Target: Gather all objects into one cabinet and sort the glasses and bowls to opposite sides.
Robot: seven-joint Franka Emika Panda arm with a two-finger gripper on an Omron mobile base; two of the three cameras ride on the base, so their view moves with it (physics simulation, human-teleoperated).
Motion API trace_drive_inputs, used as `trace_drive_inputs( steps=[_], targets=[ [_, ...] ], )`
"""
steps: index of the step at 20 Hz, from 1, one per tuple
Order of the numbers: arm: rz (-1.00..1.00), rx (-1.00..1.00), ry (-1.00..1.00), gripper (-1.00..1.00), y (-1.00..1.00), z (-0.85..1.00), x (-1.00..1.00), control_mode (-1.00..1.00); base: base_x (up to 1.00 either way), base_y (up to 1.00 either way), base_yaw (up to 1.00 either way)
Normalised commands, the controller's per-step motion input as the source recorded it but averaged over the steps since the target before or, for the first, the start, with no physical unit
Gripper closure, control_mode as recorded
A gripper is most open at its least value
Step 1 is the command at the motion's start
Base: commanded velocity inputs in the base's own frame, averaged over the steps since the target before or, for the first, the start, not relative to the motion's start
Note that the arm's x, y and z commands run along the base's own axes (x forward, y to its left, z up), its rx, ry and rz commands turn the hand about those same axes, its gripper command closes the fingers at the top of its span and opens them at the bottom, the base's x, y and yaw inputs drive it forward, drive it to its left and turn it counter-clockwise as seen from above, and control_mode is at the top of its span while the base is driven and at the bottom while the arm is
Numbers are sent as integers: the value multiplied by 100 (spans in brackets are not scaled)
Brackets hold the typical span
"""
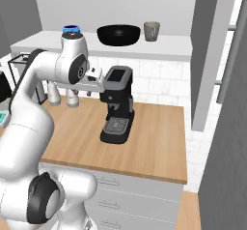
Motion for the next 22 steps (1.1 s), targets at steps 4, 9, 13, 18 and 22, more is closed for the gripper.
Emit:
trace_drive_inputs(
  steps=[4,9,13,18,22],
  targets=[
    [-3,0,0,-100,-1,0,-20,-100,0,0,0],
    [-3,0,-1,-100,-19,0,-65,-100,0,0,0],
    [3,0,-6,-100,-13,0,-100,-100,0,0,0],
    [2,-2,-8,-100,2,9,-99,-100,0,0,0],
    [-3,-6,-4,-100,24,18,-71,-100,0,0,0]
  ],
)
